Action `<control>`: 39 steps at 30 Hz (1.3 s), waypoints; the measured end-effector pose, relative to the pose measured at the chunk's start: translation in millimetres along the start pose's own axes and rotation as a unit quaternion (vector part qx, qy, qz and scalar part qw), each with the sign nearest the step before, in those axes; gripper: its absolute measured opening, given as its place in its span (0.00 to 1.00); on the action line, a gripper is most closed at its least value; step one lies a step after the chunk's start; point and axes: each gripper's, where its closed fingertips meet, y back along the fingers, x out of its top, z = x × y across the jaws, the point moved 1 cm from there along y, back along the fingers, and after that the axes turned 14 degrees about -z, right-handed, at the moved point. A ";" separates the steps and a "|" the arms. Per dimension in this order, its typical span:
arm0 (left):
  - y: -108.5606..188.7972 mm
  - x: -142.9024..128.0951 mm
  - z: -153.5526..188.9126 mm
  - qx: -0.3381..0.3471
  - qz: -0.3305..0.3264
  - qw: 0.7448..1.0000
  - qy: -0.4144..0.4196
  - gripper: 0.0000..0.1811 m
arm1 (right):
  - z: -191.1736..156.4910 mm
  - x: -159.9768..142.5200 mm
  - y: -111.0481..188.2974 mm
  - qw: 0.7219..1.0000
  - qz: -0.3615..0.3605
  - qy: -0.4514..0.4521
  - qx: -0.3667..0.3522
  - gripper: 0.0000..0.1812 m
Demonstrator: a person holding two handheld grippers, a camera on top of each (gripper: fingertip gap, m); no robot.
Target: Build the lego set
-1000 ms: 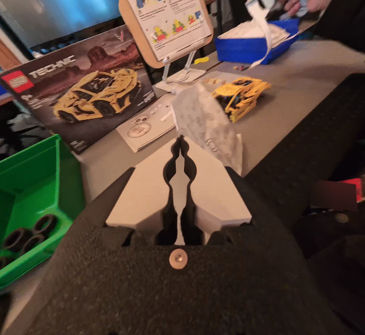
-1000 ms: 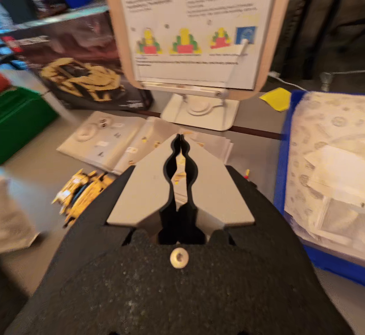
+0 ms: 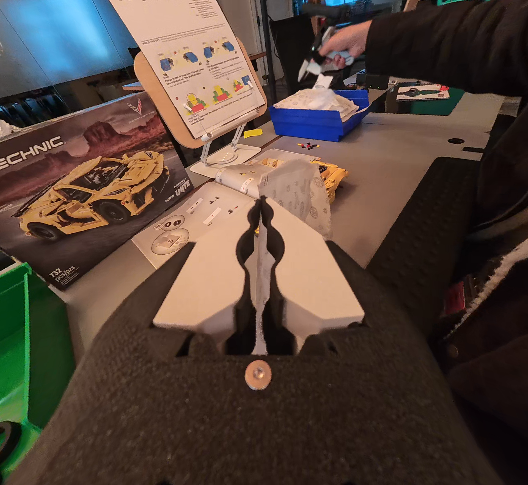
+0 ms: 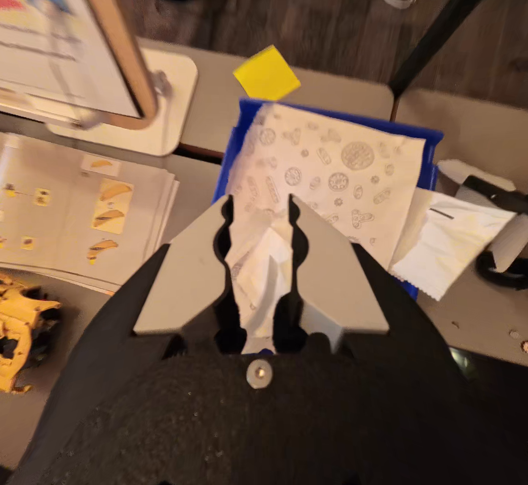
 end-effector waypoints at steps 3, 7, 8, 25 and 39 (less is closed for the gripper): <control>0.7 -4.0 -6.2 0.016 -0.007 1.000 0.012 0.00 | 19.2 -9.3 -22.0 0.997 -0.064 -0.017 -0.042 0.38; 2.8 -13.7 -11.1 0.021 -0.014 0.999 0.028 0.00 | 6.8 -5.2 12.1 0.996 -0.018 0.021 -0.081 0.42; 3.4 -15.6 -11.1 0.018 -0.011 0.999 0.032 0.00 | -16.0 -1.4 30.3 0.996 0.019 0.040 -0.074 0.42; 15.7 -16.9 2.8 -0.034 0.041 0.994 0.093 0.00 | -636.7 -218.6 115.5 0.715 0.252 0.559 0.335 0.25; 11.4 -5.2 30.3 -0.048 0.036 0.998 0.023 0.00 | -664.0 -206.2 107.7 0.715 0.192 0.582 0.335 0.00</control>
